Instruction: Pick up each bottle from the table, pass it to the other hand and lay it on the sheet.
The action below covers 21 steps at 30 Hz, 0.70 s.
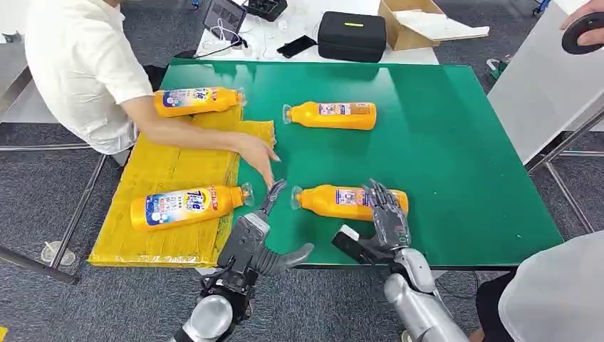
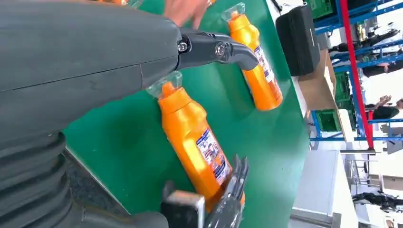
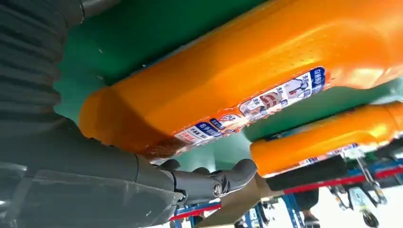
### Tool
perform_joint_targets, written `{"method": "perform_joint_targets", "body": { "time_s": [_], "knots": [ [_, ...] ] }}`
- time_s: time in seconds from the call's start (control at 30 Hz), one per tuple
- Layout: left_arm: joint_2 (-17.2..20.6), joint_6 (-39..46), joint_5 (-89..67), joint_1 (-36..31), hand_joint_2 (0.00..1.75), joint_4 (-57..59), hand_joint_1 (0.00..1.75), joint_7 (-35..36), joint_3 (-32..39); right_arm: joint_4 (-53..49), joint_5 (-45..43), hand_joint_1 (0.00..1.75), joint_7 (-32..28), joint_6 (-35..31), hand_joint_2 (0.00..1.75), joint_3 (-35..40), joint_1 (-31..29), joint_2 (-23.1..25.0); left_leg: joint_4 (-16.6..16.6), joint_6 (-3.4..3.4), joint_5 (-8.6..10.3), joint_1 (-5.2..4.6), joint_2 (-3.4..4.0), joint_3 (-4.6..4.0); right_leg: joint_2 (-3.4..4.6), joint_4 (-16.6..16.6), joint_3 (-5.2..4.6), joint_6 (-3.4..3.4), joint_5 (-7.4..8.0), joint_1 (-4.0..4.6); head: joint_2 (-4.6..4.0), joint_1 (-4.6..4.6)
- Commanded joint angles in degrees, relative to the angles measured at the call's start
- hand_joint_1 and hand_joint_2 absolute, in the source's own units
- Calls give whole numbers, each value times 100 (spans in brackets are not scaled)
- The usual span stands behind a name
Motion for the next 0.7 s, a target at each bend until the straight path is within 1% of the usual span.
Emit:
{"method": "perform_joint_targets", "body": {
  "time_s": [0.03,0.07,0.17,0.2,0.23,0.3,0.33,0.37,0.4,0.47,0.6,0.7],
  "knots": [
    [82,20,-130,-284,175,259,0,226,-230,991,338,0,756,401,175,249,-667,-313,-3,6,-3,-4,-4,22,-11,-3,26,-7,-5,-1,0,2],
    [83,16,-151,-268,175,222,0,260,-225,981,417,0,874,484,175,254,-690,-334,-3,4,0,-2,-3,14,-7,-3,18,-4,-2,-1,0,0],
    [83,10,-164,-249,175,186,0,303,-217,942,610,0,1076,493,175,329,-689,-367,-5,8,-5,-3,-7,34,-16,-6,41,-9,-9,1,0,2],
    [87,2,-179,-234,175,156,0,320,-208,837,676,0,1147,547,175,360,-662,-377,-4,6,-2,-2,-6,26,-12,-6,33,-6,-6,1,0,2],
    [92,-5,-185,-220,175,133,0,326,-198,740,741,0,1184,551,175,394,-638,-375,-5,7,-7,-3,-5,42,-14,-6,48,-10,-12,1,0,2],
    [92,-21,-193,-196,175,106,0,335,-175,538,817,0,1267,571,175,402,-582,-356,-2,4,-2,-1,-7,24,-12,-4,31,-7,-6,1,0,4],
    [74,-10,-211,-191,175,123,0,359,-152,454,906,0,1463,763,175,455,-583,-383,-2,5,-8,-2,-3,37,-11,-2,42,-11,-12,1,0,2],
    [66,4,-222,-192,175,136,0,369,-144,453,936,0,1527,815,175,458,-590,-389,-3,4,-3,-2,-3,27,-8,-4,31,-8,-6,0,0,2],
    [55,-8,-230,-186,175,147,0,372,-135,455,976,0,1598,957,175,482,-605,-418,-1,5,-7,-2,-2,33,-9,-2,38,-10,-10,2,0,2],
    [50,-13,-239,-178,175,149,0,372,-127,507,947,0,1625,1096,175,455,-616,-439,-2,4,-1,-1,-4,21,-8,-4,26,-5,-3,1,0,2],
    [46,-13,-246,-179,175,154,0,373,-123,568,917,0,1643,1153,175,419,-628,-442,-3,7,-2,-1,-10,38,-17,-7,44,-8,-7,2,0,2],
    [22,-13,-267,-197,175,204,0,394,-117,848,830,0,1728,1528,175,389,-712,-431,-3,7,-2,-2,-10,47,-16,-8,54,-8,-6,1,0,0]
  ]
}}
